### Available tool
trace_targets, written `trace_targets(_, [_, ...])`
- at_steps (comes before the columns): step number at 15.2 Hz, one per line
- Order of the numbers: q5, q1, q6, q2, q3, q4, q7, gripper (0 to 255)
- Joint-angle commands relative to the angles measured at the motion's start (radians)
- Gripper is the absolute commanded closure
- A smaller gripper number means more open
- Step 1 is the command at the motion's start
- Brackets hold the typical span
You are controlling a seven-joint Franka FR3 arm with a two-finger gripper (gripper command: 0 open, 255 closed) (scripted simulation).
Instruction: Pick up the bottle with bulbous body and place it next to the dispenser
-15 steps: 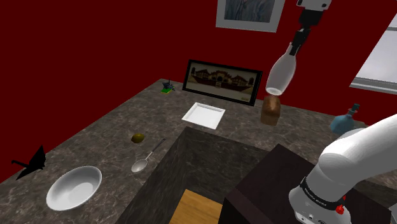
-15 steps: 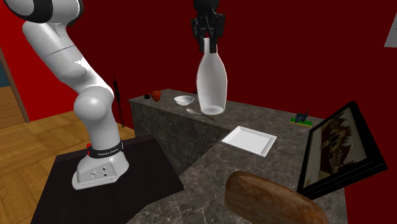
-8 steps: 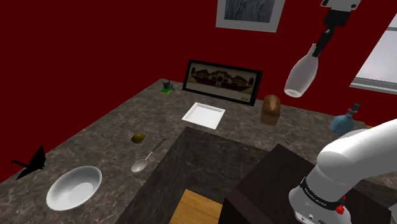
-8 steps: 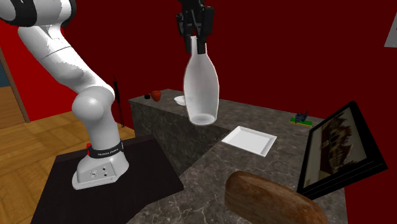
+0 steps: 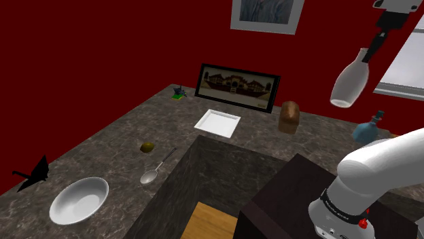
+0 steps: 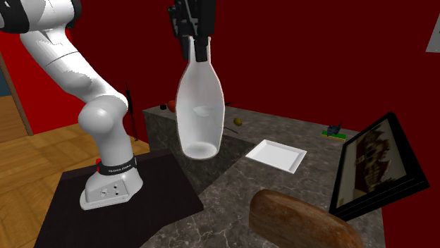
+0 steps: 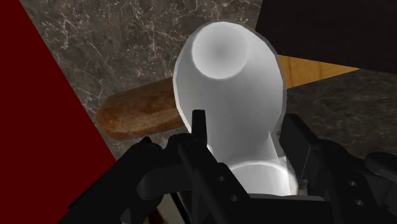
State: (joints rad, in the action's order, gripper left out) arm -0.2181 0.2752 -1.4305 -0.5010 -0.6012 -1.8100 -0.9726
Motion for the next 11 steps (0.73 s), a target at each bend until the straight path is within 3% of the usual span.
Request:
trace_targets(1, [-0.012,0.006,0.004,0.007,-0.041,0.018,-0.051,255])
trace_targets(11, [-0.011,-0.010,0.022,0.130,-0.328,0.196,-0.347,255])
